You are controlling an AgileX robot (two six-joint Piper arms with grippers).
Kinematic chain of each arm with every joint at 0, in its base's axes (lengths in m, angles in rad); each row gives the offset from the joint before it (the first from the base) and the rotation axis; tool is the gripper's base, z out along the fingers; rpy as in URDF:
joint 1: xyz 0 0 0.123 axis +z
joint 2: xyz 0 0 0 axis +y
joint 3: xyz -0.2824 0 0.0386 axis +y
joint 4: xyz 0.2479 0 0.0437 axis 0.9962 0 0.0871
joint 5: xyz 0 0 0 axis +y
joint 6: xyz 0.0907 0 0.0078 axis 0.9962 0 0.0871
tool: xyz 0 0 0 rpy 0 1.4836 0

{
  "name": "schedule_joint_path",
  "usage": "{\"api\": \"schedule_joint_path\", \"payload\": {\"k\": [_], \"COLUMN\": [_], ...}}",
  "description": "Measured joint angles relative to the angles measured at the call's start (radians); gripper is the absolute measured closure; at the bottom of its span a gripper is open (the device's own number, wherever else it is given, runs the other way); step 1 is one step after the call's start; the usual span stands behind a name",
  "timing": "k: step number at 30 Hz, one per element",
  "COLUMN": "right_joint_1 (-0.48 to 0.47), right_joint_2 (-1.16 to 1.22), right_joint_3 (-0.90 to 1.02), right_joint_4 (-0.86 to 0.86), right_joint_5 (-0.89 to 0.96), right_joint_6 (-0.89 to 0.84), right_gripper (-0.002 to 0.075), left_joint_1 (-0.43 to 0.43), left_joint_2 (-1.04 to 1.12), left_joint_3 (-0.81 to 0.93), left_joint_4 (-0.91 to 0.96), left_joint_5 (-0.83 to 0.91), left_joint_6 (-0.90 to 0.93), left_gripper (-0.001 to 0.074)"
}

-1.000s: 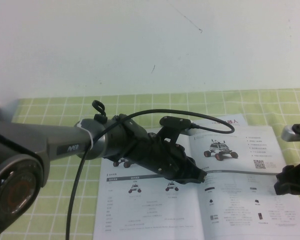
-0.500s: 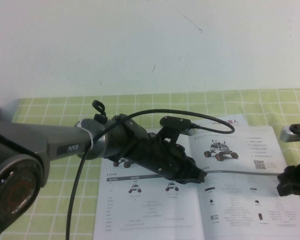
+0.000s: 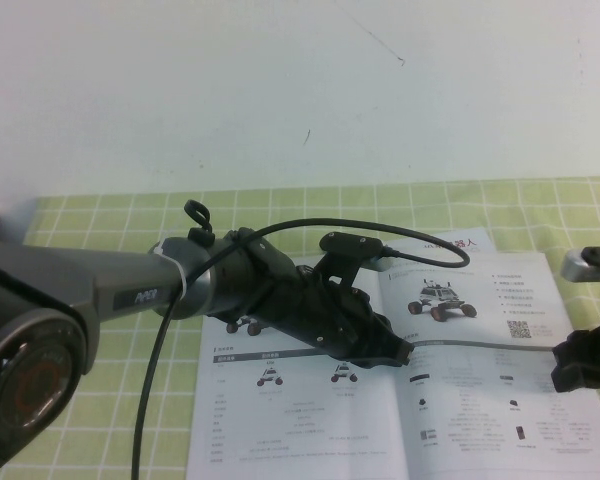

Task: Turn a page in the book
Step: Open the closed book

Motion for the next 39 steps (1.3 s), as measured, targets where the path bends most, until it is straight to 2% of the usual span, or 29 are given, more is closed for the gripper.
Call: {"api": "schedule_joint_path", "payload": {"k": [11,17,22,28,31,34,36,39], "right_joint_1": [0.0,0.0,0.0,0.0,0.0,0.002,0.004,0.004], "right_joint_2": [0.007,0.006,-0.031,-0.218,-0.354,-0.466,-0.483,-0.447], "right_joint_3": [0.0,0.0,-0.01,-0.001,0.061,0.202,0.302,0.385], "right_joint_4": [0.144,0.143,0.1,0.03,-0.013,-0.031,-0.02,0.034], "right_joint_5": [0.038,0.041,0.077,0.102,0.035,-0.124,-0.249,-0.344], "right_joint_6": [-0.08,-0.1,-0.103,-0.116,-0.104,-0.084,-0.079,-0.077], "right_gripper": [0.0356,0.0386,0.0487,0.0669,0.071,0.0722,0.0726,0.0723], "left_joint_1": [0.0,0.0,0.0,0.0,0.0,0.0,0.0,0.0], "left_joint_2": [0.0,0.0,0.0,0.0,0.0,0.0,0.0,0.0], "left_joint_3": [0.0,0.0,0.0,0.0,0.0,0.0,0.0,0.0], "left_joint_4": [0.0,0.0,0.0,0.002,0.002,0.002,0.002,0.002], "left_joint_5": [0.0,0.0,0.0,0.0,0.0,0.0,0.0,0.0], "left_joint_6": [-0.002,-0.002,-0.002,-0.002,-0.002,-0.002,-0.002,-0.002], "left_gripper": [0.0738,0.0738,0.0738,0.0738,0.0738,0.0738,0.0738,0.0739]}}
